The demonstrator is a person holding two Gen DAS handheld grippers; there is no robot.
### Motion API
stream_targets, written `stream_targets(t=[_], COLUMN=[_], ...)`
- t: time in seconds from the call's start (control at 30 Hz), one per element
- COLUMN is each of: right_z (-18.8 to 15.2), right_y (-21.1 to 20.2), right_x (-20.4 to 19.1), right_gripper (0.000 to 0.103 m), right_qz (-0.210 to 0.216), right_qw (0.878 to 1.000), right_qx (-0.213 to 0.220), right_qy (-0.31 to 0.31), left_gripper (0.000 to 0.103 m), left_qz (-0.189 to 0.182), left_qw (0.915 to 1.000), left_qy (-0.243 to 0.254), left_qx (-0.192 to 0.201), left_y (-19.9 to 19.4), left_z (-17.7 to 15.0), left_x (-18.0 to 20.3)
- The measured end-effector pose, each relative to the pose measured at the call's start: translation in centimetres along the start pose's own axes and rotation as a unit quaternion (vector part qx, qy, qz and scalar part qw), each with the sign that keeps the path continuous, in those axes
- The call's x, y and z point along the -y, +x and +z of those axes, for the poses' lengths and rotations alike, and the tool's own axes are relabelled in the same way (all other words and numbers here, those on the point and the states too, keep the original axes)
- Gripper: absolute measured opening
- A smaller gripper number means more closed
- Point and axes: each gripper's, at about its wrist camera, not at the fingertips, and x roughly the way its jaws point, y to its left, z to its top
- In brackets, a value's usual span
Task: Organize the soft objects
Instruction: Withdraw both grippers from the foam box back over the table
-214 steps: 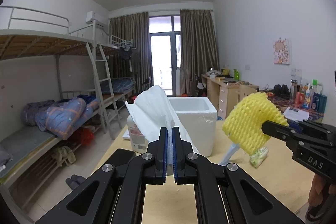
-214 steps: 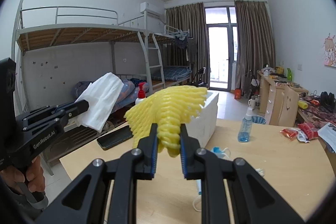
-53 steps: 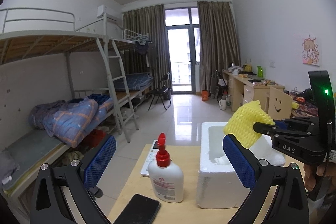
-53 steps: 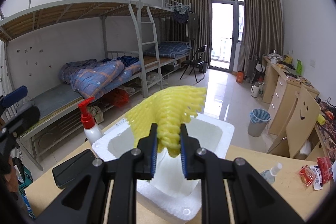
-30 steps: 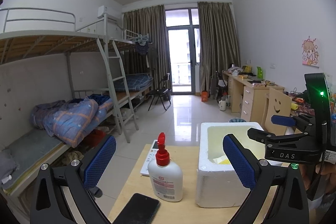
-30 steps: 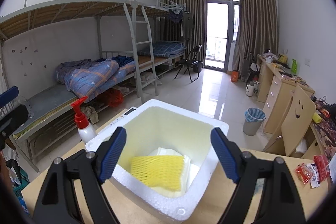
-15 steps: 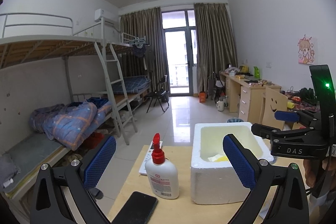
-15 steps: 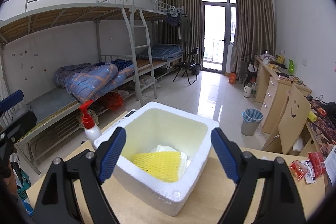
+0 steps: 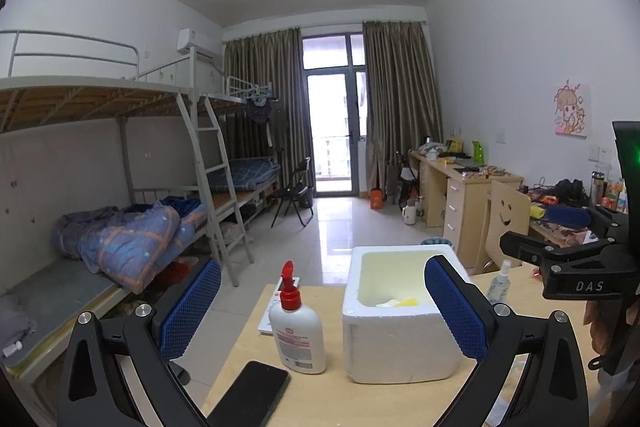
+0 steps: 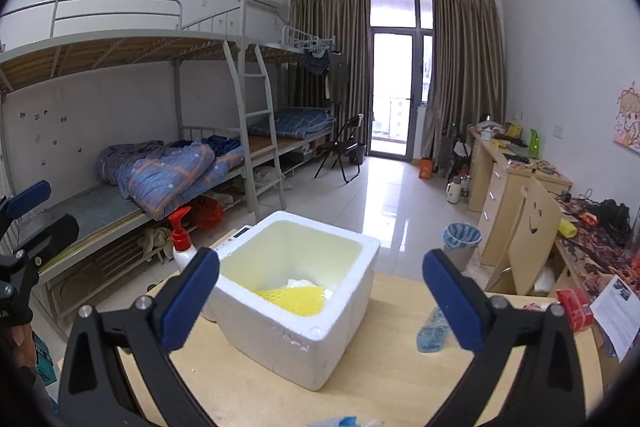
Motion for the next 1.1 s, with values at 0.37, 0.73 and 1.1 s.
stream_targets(t=[0.37,0.73,1.1], right_z=[-0.8,-2.6,-4.7], right_y=[-5.0,-10.3,-14.6], right_x=[-0.5,0.0,0.1], right_gripper=[0.103,0.103,0.103], right_qz=[-0.012,-0.031,-0.044], right_qw=[1.000,0.999,0.997], right_qx=[0.015,0.039,0.059], right_qy=[-0.014,-0.015,-0.008], left_gripper=[0.102,0.102,0.102], left_qz=[-0.022,-0.032,-0.047], left_qw=[0.9997,0.9991,0.9986], left_qy=[0.005,0.009,0.012], left_qx=[0.013,0.028,0.024], left_y=[-4.0,-8.1,-10.4], left_z=[0.4,0.3,-0.6], left_x=[1.4,3.1,3.9])
